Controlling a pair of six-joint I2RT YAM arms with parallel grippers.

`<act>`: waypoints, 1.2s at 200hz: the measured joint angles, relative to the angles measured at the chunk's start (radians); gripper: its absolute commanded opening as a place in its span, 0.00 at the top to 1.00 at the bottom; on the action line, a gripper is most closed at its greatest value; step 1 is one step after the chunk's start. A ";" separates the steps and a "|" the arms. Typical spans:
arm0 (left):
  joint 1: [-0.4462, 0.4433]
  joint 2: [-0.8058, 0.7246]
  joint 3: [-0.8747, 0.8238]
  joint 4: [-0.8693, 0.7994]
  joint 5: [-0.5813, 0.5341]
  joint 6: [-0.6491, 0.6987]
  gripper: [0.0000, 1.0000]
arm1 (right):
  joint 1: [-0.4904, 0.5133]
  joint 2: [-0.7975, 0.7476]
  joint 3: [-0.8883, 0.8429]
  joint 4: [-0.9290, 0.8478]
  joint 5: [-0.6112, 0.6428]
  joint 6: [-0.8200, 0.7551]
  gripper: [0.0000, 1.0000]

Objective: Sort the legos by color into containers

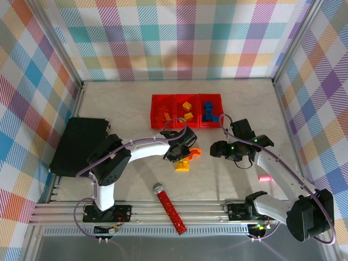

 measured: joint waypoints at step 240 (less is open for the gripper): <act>0.028 -0.163 0.264 -0.220 -0.055 0.282 0.91 | 0.000 0.033 0.017 -0.026 0.032 -0.023 0.32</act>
